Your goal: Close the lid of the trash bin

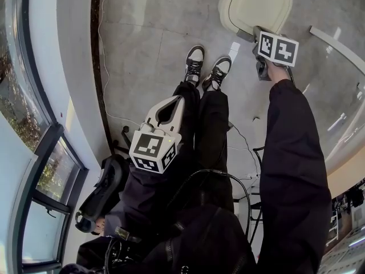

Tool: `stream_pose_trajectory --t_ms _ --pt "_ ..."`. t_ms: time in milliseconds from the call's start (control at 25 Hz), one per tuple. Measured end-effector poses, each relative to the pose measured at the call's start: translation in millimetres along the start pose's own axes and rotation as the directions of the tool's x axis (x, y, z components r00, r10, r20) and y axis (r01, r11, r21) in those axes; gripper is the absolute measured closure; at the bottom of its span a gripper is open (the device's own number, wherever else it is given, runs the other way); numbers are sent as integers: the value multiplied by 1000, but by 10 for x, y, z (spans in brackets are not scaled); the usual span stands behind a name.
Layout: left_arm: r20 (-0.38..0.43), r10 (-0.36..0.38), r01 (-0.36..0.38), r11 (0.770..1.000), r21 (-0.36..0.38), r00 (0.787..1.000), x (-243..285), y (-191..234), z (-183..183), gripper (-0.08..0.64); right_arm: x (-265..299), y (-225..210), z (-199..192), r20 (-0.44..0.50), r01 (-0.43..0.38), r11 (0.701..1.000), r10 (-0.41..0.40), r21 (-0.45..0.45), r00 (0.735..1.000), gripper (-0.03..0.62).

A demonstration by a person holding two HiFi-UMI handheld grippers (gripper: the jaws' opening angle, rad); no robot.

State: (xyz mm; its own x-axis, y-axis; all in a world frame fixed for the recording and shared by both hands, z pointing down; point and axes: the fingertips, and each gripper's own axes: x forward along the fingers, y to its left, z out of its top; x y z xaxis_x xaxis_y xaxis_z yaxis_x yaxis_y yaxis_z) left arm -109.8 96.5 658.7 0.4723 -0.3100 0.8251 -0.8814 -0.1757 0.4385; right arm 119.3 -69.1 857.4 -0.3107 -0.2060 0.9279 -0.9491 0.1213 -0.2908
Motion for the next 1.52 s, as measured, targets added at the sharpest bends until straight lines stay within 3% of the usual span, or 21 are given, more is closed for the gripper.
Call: stream_pose_trajectory --t_ms 240,400,560,720,920,1120,1280,1520 --pt "7 -1 0 1000 14 1000 -6 -34 63 558 -95 17 33 27 -16 1000 16 -3 1000 588" --pt "29 -6 5 999 38 1000 -88 -125 223 558 -456 196 145 92 -37 999 38 -7 995 588" --pt "93 -46 37 994 98 995 -258 -399 673 558 -1246 481 380 237 -70 997 72 -17 969 588" --pt "187 -99 73 987 142 977 -668 -878 1245 558 -2399 819 561 375 -65 996 83 -60 923 588" --pt "343 -193 89 950 298 919 -1206 -1490 2194 558 -3874 1125 1019 611 6 996 50 -89 790 588" --pt "454 -249 78 928 363 855 -2071 -2152 2771 558 -5227 1464 1131 729 74 994 6 -78 685 588" --pt "516 -300 73 907 415 802 -2641 -2577 3054 558 -6085 1638 1167 810 136 989 -33 -58 585 588" --pt "590 -378 54 869 492 714 -3320 -3125 3259 558 -7114 1858 1140 914 182 982 -31 -48 406 588"
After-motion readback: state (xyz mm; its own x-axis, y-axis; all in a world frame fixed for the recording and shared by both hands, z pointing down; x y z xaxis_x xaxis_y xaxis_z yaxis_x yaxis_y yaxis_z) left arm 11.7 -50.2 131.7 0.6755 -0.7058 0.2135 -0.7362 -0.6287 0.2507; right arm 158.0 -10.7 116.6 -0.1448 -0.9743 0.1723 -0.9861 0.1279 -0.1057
